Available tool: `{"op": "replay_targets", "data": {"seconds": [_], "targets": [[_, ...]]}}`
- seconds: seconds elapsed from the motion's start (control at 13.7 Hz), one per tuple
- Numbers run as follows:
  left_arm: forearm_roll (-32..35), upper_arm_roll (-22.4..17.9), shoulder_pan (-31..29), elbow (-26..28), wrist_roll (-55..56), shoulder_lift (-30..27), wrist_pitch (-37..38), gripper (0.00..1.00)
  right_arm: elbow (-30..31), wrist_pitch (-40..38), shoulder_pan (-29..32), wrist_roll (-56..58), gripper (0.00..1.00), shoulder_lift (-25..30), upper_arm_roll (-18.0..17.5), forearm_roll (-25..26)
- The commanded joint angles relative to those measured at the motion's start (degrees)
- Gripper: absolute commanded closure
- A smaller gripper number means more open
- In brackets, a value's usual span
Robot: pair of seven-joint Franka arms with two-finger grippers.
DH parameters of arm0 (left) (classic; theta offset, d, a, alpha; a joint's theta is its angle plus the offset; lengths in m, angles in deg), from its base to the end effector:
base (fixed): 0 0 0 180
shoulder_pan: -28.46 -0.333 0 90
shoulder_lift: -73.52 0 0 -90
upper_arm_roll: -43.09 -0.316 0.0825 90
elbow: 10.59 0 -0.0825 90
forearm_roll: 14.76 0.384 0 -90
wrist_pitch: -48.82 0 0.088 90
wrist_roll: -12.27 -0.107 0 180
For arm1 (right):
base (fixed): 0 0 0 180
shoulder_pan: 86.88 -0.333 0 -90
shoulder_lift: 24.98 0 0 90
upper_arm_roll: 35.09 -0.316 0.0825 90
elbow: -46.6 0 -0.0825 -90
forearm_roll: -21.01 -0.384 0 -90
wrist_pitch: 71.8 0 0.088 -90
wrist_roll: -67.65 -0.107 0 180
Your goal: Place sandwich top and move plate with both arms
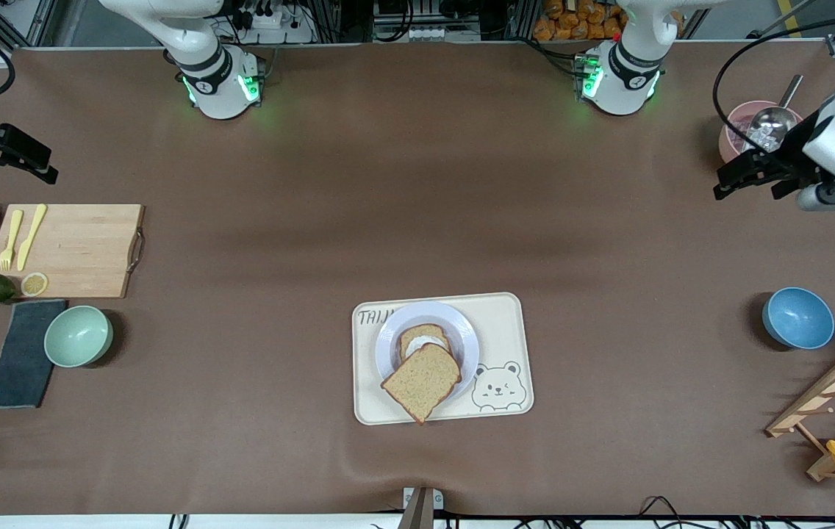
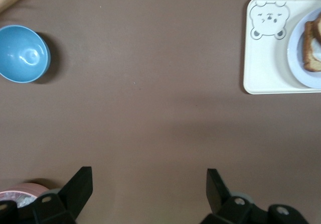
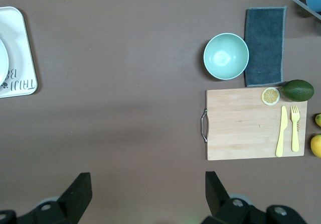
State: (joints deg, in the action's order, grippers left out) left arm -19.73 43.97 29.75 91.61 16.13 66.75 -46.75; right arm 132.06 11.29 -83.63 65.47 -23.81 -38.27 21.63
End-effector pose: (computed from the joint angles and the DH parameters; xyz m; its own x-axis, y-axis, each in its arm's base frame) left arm 0.5223 -0.0287 0.5959 0.9993 0.0378 -0.0036 0.0379 -0.9957 0.0844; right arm 0.5357 -0.0016 0.6621 0.9990 -0.0406 -0.0205 -0.0403 -0.9991 0.0127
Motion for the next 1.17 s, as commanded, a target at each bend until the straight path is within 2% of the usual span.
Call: {"op": "replay_targets", "data": {"seconds": [0.0, 0.15, 0.44, 0.73, 1.1], "targets": [[1.8, 0.0, 1.6, -4.3, -0.3, 0.4, 4.0, 0.0, 0.3, 0.2, 0.6, -0.8, 0.0, 0.3, -0.5, -0.9], [5.1, 3.2, 1.0, -4.5, -0.4, -1.0, 4.7, 0.0, 0.3, 0.3, 0.6, -0.8, 0.0, 0.3, -0.5, -0.9], [8.7, 2.9, 2.0, -5.9, -0.3, -1.4, 5.0, 0.0, 0.3, 0.3, 0.6, -0.8, 0.0, 0.3, -0.5, -0.9], [8.7, 3.0, 4.8, -8.8, -0.9, 1.2, 7.4, 0.0, 0.3, 0.3, 0.7, -0.9, 0.0, 0.3, -0.5, -0.9], [8.3, 3.5, 4.4, -8.4, -1.3, 1.2, 7.4, 0.0, 0.3, 0.2, 0.7, -0.9, 0.0, 0.3, -0.5, -0.9]]}}
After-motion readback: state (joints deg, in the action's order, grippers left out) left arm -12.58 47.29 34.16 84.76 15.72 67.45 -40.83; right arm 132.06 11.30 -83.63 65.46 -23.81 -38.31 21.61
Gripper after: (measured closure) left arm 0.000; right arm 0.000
